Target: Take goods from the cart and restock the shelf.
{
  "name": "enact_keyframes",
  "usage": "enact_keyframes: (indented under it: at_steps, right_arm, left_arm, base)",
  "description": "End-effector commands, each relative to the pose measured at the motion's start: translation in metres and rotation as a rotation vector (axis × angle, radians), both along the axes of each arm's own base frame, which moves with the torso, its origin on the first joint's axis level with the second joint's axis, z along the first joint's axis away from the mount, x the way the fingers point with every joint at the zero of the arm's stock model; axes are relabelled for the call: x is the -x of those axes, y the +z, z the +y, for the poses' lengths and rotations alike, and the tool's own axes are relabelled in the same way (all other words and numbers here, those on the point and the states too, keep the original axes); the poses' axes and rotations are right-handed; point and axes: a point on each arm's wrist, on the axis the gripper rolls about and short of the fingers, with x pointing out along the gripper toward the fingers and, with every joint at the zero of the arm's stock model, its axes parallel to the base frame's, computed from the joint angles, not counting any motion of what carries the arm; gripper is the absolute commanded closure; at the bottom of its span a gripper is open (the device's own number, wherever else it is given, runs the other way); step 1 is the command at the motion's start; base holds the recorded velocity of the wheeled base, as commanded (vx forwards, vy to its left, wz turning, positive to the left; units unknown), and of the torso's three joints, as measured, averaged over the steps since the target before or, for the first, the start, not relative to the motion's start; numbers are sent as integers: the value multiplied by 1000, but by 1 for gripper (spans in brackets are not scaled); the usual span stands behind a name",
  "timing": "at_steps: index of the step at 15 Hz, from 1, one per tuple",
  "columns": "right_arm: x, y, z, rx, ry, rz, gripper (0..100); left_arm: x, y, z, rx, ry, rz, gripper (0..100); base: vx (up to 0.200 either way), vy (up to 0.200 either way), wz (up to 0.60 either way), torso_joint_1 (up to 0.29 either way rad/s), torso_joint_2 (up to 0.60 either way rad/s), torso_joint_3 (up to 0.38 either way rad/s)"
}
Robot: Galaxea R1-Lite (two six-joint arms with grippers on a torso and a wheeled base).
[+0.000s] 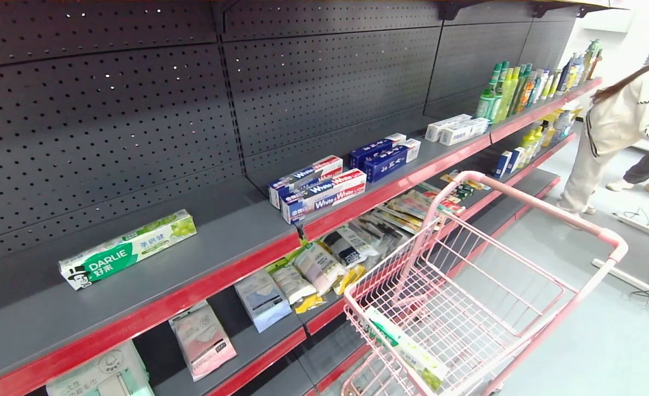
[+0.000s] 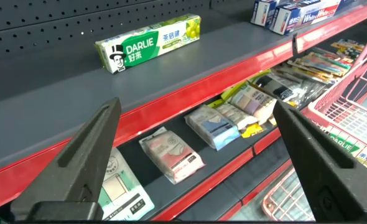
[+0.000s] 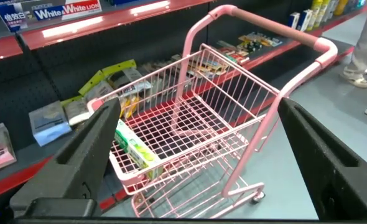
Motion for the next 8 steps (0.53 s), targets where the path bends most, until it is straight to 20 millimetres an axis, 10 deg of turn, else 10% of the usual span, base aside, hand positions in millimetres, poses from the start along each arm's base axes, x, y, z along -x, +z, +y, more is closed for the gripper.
enact_keyframes:
  at_steps: [1, 8]
  right_arm:
    - [0, 0, 0, 2, -5, 1, 0]
    - [0, 0, 0, 7, 1, 6, 0]
  left_arm:
    - [0, 0, 0, 0, 0, 1, 0]
    - [0, 0, 0, 0, 0, 0, 0]
  base:
    - [0, 0, 0, 0, 0, 0]
    - [0, 0, 0, 0, 0, 0]
